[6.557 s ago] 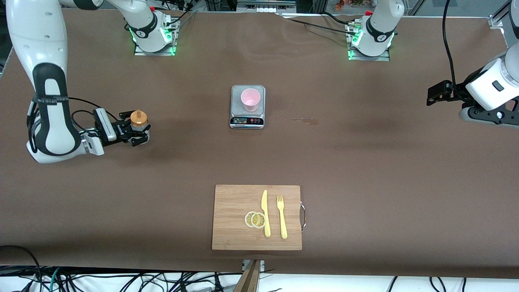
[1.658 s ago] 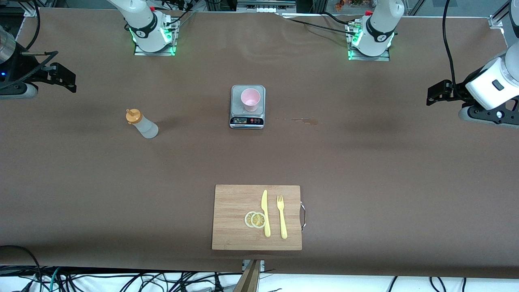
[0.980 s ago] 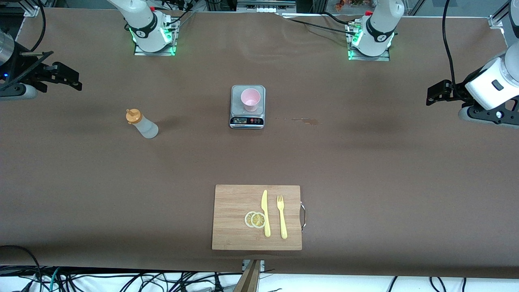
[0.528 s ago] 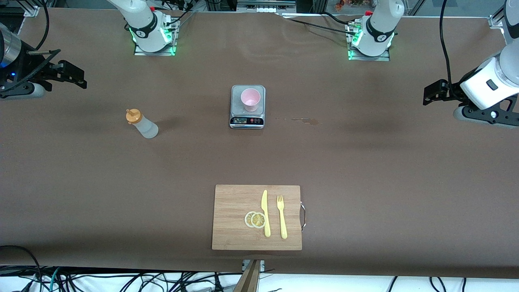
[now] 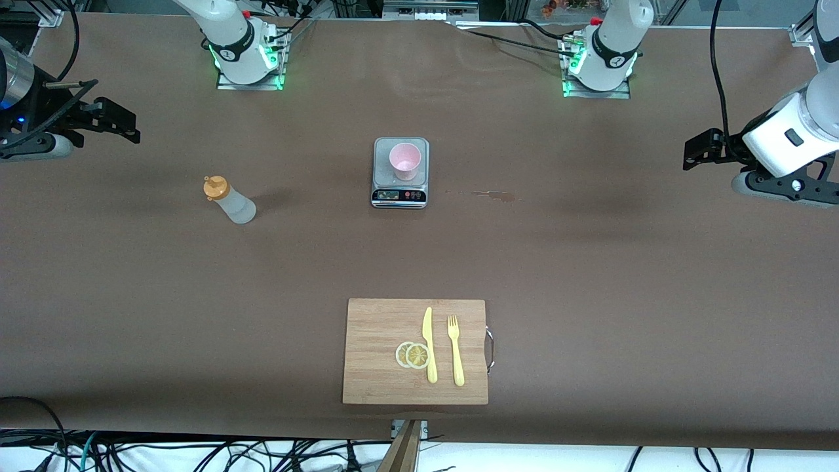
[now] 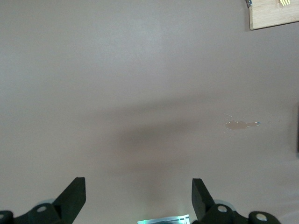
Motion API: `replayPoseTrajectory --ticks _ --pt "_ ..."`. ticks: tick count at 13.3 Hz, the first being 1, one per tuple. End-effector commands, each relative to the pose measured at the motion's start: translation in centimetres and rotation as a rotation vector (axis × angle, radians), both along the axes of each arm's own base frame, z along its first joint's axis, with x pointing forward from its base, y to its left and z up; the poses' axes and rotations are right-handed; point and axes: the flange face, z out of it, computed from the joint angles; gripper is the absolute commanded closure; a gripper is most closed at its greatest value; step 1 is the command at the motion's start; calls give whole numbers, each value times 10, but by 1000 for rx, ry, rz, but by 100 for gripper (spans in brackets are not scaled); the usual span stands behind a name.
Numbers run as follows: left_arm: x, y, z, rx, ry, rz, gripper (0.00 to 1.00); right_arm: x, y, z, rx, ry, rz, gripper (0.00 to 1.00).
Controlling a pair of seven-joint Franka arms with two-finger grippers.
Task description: Add sauce to pink cup with both arms
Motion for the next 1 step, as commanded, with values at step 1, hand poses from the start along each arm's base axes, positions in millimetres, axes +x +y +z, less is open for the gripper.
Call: replayPoseTrajectory --ticks 1 --pt "6 -1 4 15 -5 -19 0 -5 0 6 -3 -2 -8 0"
